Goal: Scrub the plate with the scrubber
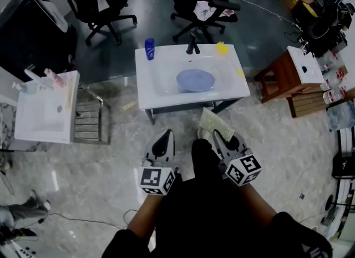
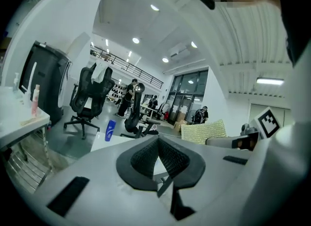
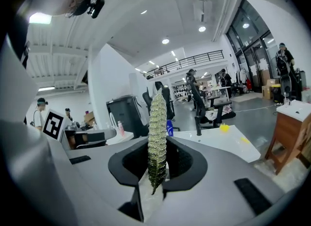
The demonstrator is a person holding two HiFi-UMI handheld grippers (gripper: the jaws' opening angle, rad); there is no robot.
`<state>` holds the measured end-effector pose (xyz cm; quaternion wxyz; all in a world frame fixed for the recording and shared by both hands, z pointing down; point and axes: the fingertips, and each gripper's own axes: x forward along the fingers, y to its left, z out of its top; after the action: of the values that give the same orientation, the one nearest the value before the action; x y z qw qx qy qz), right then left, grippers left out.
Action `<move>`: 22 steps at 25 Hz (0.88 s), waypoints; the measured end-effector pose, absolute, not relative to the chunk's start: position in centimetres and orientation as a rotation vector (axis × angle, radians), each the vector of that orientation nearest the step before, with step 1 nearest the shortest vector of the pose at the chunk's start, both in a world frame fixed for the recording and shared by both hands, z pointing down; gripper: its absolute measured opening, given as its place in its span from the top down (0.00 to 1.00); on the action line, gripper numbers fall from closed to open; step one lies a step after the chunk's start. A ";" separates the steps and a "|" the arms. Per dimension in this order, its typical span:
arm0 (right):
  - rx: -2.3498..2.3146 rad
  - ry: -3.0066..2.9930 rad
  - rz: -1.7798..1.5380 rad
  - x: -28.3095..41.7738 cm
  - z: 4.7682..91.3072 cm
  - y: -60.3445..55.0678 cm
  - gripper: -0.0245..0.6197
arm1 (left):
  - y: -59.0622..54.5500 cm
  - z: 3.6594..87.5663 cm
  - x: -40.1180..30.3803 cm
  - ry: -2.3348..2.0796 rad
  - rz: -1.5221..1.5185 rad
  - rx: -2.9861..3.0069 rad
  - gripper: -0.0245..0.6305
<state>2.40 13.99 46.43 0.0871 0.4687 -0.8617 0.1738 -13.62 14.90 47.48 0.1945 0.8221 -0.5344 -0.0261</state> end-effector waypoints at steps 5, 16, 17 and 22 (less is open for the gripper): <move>1.355 -2.612 0.535 3.7 47.0 9.2 0.87 | 12.1 48.1 -12.1 -1.564 -0.010 2.296 0.98; 1.238 -2.640 0.608 8.2 49.9 -3.5 0.87 | 1.3 50.5 -8.7 -1.652 0.087 2.168 0.98; 1.218 -2.642 0.620 8.4 50.2 -4.3 0.87 | 0.5 50.9 -8.5 -1.660 0.096 2.146 0.98; 1.137 -2.662 0.657 9.8 51.3 -8.3 0.87 | -3.3 52.7 -7.0 -1.689 0.178 2.077 0.98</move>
<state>9.77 -8.25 51.25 0.0864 0.3817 -0.8935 0.2203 -7.02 -3.31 52.75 0.2272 0.7538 -0.6131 0.0647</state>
